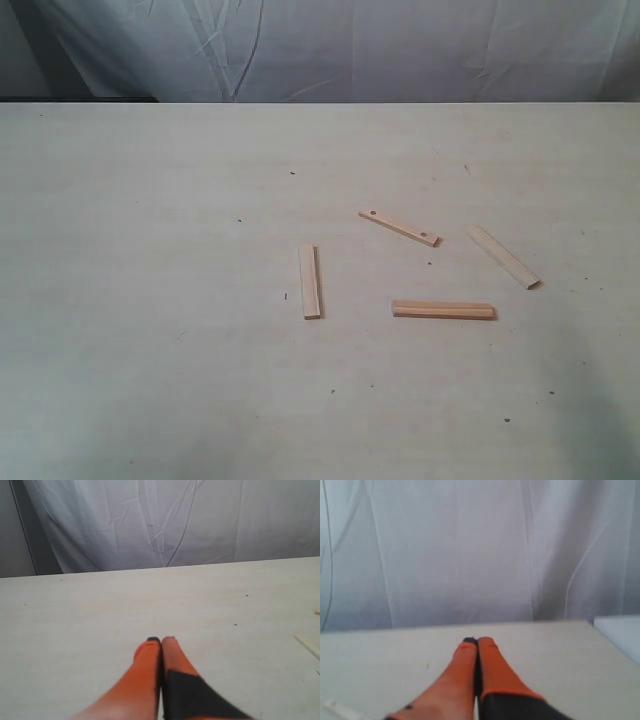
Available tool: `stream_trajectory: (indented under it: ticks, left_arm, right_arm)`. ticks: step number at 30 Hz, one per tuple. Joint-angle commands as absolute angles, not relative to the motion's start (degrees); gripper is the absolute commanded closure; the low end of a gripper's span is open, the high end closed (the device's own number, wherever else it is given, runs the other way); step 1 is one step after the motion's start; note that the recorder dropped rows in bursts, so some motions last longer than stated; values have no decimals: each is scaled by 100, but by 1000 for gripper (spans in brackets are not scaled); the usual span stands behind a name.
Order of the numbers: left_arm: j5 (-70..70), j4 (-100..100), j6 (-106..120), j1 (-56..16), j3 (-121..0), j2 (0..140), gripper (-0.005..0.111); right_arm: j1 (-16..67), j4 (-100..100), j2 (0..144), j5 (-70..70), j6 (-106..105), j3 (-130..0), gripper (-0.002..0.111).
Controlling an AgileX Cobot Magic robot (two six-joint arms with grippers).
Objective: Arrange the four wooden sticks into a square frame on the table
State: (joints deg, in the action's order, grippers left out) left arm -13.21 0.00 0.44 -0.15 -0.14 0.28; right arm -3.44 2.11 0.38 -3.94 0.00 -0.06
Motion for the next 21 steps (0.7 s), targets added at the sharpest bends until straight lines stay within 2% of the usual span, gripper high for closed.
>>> stream_trajectory:
  ticks: [1, 6, 15, 19, 21]
  left_arm:
    - [-1316, -35, 43, -57, 0, 0, 107]
    - [-1326, -35, 42, -57, 0, 0, 107]
    - [-1326, -35, 42, -57, 0, 0, 107]
    - [-1326, -35, 42, -57, 0, 0, 107]
    - [-1326, -35, 42, -57, 0, 0, 107]
  right_arm:
    - [-332, 197, 0, 1243, 0, 0, 109]
    - [-332, 197, 0, 1926, 0, 0, 109]
    - [-332, 590, 0, 1704, 0, 0, 109]
    - [-332, 906, 155, -338, -30, -667, 109]
    - [-332, 906, 629, -1899, 0, -1331, 109]
